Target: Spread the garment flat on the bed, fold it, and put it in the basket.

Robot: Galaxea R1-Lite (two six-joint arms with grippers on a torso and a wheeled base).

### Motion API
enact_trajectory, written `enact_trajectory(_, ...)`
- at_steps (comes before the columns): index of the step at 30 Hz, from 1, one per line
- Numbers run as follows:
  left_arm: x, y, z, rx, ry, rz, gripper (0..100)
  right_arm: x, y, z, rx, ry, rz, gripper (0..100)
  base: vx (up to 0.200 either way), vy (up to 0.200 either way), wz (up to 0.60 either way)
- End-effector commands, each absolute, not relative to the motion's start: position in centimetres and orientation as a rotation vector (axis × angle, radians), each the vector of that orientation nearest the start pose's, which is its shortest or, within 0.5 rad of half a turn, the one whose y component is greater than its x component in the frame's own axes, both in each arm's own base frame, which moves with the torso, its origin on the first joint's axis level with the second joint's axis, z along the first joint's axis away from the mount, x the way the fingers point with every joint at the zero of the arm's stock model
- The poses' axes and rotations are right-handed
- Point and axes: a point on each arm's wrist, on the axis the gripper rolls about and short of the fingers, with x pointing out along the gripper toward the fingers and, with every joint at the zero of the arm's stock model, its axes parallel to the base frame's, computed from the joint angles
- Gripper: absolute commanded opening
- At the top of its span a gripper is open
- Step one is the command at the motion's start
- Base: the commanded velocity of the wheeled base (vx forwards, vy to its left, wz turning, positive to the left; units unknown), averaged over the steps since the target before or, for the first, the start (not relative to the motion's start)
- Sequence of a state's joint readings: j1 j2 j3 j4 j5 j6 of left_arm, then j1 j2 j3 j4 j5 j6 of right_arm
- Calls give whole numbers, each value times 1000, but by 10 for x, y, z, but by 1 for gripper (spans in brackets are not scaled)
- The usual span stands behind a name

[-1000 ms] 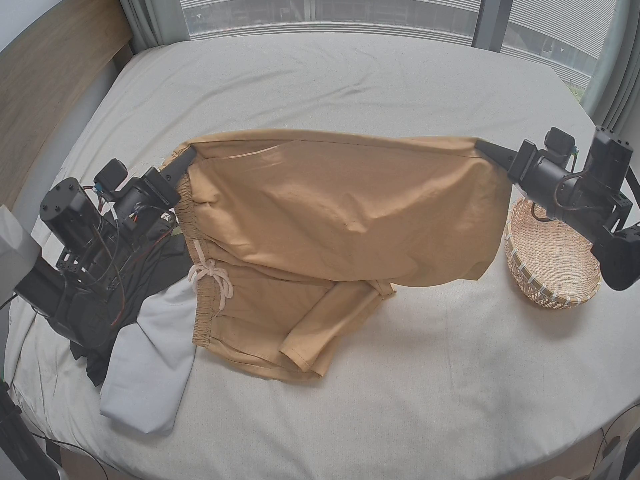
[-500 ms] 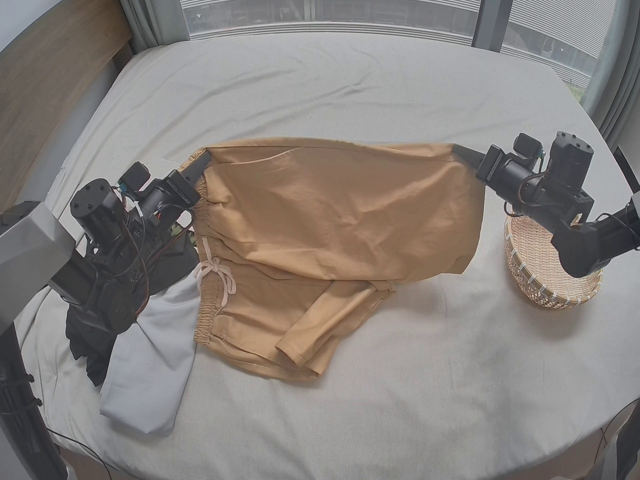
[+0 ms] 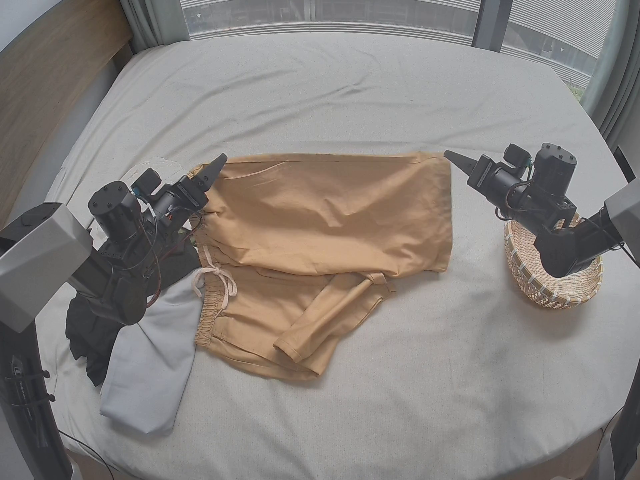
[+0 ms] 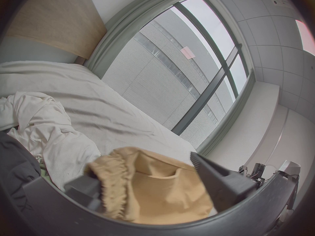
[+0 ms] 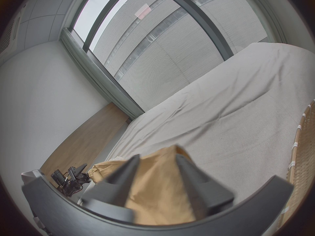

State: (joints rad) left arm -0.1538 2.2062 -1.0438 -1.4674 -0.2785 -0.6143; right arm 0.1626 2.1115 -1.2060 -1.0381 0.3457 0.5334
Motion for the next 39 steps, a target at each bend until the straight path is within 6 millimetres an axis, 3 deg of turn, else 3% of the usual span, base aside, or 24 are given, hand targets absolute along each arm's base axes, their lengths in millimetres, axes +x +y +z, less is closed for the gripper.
enact_trajectory(1, 412, -65, 140, -593, -144, -490, 100, 427, 71, 172, 512, -27, 470, 100, 0, 0, 0)
enact_trajectory(4, 411, -65, 139, -595, -128, -486, 100, 423, 72, 167, 514, -20, 465, 100, 0, 0, 0)
enact_trajectory(9, 407, -65, 133, -598, -102, -473, 100, 400, 79, 161, 511, 5, 485, 100, 0, 0, 0)
enact_trajectory(11, 397, -63, 129, -595, -78, -463, 100, 381, 91, 153, 510, 49, 513, 100, 0, 0, 0)
enact_trajectory(17, 375, -55, 123, -551, -37, -434, 100, 360, 109, 137, 504, 96, 560, 100, 0, 0, 0)
enact_trajectory(20, 359, -43, 111, -492, -10, -404, 100, 348, 118, 124, 481, 130, 586, 100, 0, 0, 0)
enact_trajectory(24, 342, -39, 102, -484, 13, -391, 100, 340, 125, 107, 471, 192, 595, 100, 0, 0, 0)
enact_trajectory(32, 301, -50, 107, -487, 88, -464, 100, 336, 131, 70, 464, 284, 581, 100, 0, 0, 0)
enact_trajectory(39, 294, -56, 102, -485, 122, -482, 100, 325, 143, 46, 452, 379, 586, 100, 0, 0, 0)
